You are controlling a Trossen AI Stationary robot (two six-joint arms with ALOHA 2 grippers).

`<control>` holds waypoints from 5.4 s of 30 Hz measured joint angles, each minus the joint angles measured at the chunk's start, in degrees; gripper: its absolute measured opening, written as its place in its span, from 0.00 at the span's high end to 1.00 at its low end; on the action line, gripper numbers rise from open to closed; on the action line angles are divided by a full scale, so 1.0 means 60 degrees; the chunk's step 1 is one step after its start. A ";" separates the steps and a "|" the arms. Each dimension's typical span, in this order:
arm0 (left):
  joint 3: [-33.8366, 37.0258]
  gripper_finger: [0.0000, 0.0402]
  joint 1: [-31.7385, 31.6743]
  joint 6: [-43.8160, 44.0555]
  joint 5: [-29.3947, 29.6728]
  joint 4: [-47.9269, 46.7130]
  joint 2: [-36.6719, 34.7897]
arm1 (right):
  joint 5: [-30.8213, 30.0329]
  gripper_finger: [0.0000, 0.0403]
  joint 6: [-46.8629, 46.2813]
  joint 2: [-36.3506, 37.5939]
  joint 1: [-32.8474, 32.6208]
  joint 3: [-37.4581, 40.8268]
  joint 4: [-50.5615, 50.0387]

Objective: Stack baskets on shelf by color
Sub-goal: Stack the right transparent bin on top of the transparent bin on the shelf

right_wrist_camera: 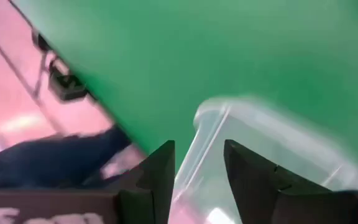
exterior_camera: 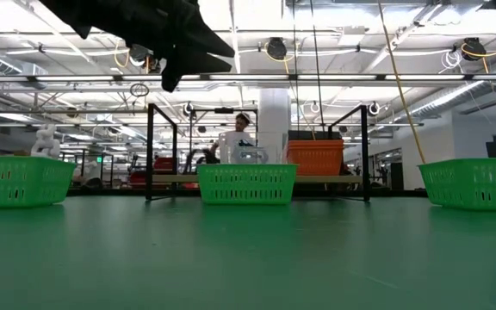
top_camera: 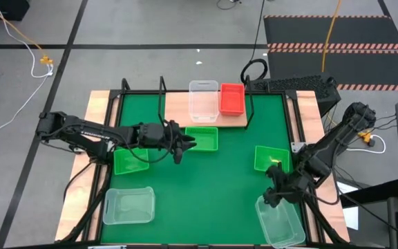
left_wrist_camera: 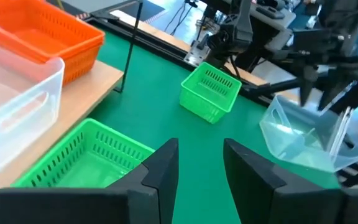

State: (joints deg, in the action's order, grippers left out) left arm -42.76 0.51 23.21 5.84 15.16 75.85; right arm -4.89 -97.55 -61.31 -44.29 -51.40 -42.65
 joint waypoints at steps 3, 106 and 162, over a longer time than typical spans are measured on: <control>0.0000 0.68 -0.0109 -0.0493 -0.0148 0.0000 0.0000 | 0.1282 0.69 -0.1260 -0.0001 -0.0016 0.0000 0.0593; 0.0000 0.68 -0.0195 0.1706 -0.0766 -0.1818 -0.0721 | 0.1327 0.79 1.1921 -0.2158 0.1043 0.0647 -0.0136; -0.6155 0.28 0.0224 -0.6110 0.6330 -0.0703 0.2160 | -1.3588 1.00 1.5966 -0.0621 0.6266 0.0648 1.5203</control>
State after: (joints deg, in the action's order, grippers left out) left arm -79.69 1.85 -13.45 43.82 10.94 88.81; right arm -86.42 -1.75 -65.04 -6.70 -47.51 48.57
